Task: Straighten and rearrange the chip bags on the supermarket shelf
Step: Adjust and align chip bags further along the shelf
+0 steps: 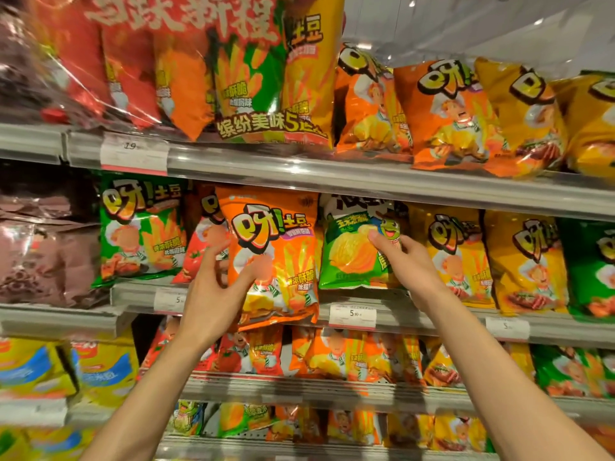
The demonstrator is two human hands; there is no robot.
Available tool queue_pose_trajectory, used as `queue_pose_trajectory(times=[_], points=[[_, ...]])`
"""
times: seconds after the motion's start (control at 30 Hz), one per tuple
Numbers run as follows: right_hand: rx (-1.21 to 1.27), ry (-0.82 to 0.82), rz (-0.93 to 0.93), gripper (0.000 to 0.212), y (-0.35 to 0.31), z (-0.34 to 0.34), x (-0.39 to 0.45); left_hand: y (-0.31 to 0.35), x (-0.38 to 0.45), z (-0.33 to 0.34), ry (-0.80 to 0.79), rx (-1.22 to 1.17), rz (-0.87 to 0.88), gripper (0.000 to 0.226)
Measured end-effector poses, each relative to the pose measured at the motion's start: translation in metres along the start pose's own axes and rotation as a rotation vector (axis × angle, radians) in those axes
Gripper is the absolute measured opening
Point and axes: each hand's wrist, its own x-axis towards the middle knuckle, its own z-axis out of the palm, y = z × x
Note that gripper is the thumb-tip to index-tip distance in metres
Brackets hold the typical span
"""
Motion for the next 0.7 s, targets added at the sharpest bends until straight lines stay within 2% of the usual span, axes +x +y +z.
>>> queue_pose_trajectory(times=[0.1, 0.2, 0.27, 0.33, 0.4, 0.5, 0.7], points=[[-0.079, -0.016, -0.065, 0.102, 0.000, -0.007, -0.017, -0.001, -0.002, 0.004, 0.004, 0.030, 0.009, 0.058], [-0.101, 0.074, -0.107, 0.088, 0.009, -0.025, -0.036, 0.000, -0.003, 0.016, -0.013, 0.033, 0.027, 0.061], [-0.123, 0.131, -0.139, 0.086, 0.020, -0.040, -0.047, 0.003, -0.003, 0.030, -0.033, 0.032, 0.034, 0.064], [-0.112, 0.187, -0.132, 0.084, 0.031, -0.056, -0.055, 0.010, -0.002, 0.048, -0.067, 0.042, 0.055, 0.067], [-0.084, 0.213, -0.107, 0.069, 0.040, -0.073, -0.061, 0.018, 0.000, 0.067, -0.091, 0.065, 0.083, 0.069], [-0.090, 0.253, -0.079, 0.076, 0.052, -0.095, -0.066, 0.029, 0.005, 0.095, -0.105, 0.115, 0.108, 0.069], [-0.057, 0.272, -0.047, 0.061, 0.060, -0.128, -0.068, 0.048, 0.022, 0.145, -0.152, 0.205, 0.147, 0.071]])
